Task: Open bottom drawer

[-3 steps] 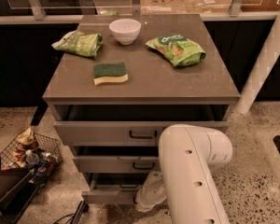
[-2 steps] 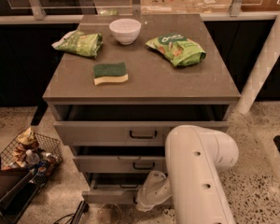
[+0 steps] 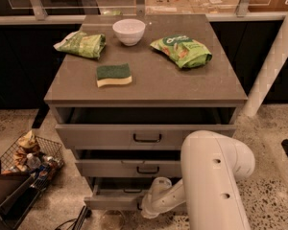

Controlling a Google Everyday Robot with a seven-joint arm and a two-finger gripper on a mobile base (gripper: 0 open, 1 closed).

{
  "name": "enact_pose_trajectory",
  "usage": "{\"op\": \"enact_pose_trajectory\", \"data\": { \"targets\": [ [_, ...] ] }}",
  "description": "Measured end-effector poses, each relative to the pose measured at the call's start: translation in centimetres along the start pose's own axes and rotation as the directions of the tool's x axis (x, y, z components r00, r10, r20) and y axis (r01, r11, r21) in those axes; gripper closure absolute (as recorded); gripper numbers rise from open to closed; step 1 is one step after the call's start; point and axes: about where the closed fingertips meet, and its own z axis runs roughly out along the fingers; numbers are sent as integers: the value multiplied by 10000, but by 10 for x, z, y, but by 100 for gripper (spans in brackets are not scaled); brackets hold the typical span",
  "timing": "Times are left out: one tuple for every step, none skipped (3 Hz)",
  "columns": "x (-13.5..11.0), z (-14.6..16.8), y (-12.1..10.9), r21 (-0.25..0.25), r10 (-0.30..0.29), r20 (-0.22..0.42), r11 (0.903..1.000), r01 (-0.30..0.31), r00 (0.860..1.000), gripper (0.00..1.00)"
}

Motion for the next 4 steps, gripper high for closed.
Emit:
{"op": "enact_pose_trajectory", "data": {
  "targets": [
    [0, 0, 0, 1, 1, -1, 10000, -1, 10000, 100],
    [0, -2, 9, 161, 198, -138, 9997, -196, 9997, 100],
    [0, -3, 13, 224, 259, -187, 9994, -255, 9995, 100],
    [-1, -5, 19, 371, 356, -306, 9987, -345, 9989, 100]
  ]
}}
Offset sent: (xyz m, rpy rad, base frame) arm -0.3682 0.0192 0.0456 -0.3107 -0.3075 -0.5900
